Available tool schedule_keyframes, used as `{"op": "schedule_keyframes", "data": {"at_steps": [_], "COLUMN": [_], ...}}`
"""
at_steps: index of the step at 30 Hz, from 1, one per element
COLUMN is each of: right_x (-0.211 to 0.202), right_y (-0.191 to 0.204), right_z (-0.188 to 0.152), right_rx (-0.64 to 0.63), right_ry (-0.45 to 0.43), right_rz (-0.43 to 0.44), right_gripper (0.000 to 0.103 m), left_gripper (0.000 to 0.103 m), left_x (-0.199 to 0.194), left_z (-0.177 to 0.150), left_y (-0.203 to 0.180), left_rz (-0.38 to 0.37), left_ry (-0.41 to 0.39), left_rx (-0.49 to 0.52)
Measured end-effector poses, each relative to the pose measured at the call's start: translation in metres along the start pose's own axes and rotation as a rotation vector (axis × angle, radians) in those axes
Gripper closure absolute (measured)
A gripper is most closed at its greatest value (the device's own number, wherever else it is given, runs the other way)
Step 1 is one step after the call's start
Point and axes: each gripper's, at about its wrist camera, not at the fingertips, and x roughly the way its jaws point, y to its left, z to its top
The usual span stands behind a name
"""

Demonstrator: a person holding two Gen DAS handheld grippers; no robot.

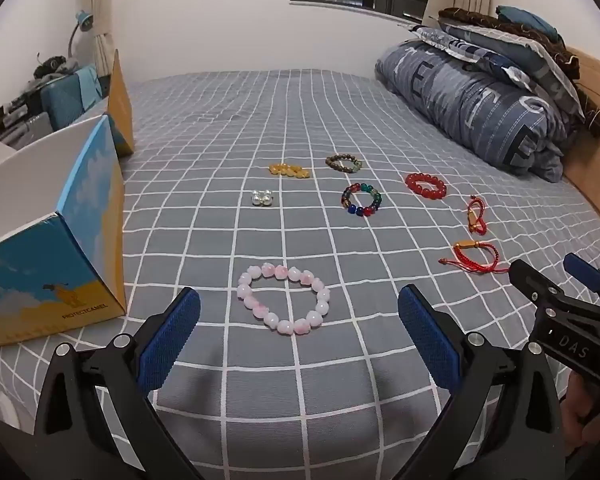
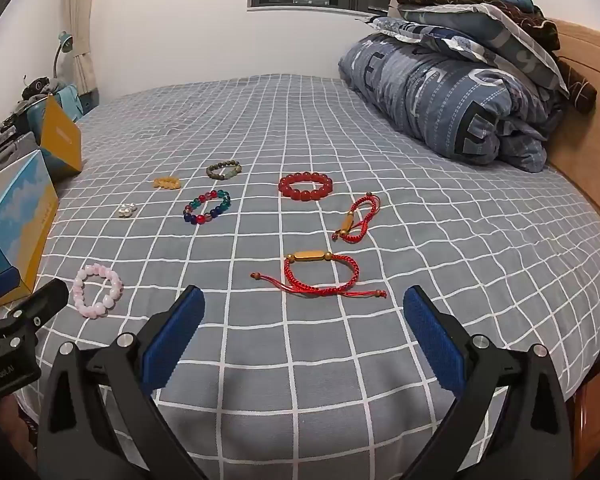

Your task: Organize jewelry

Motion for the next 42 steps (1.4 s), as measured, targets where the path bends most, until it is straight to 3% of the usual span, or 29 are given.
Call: {"op": "schedule_keyframes", "data": {"at_steps": [42], "right_x": [0.0001], "right_y": [0.0077], "right_z": [-0.0021], "right_rx": [-0.032], "right_ry": [0.035], "right_rz": [-0.004], "right_gripper": [0.007], "left_gripper": [0.006], "left_x": [0.0004], "left_z": [-0.0049], "left_y": [-0.0004], "left_rz": [-0.009], "left_ry": [0.019], "left_rx": [0.001]}}
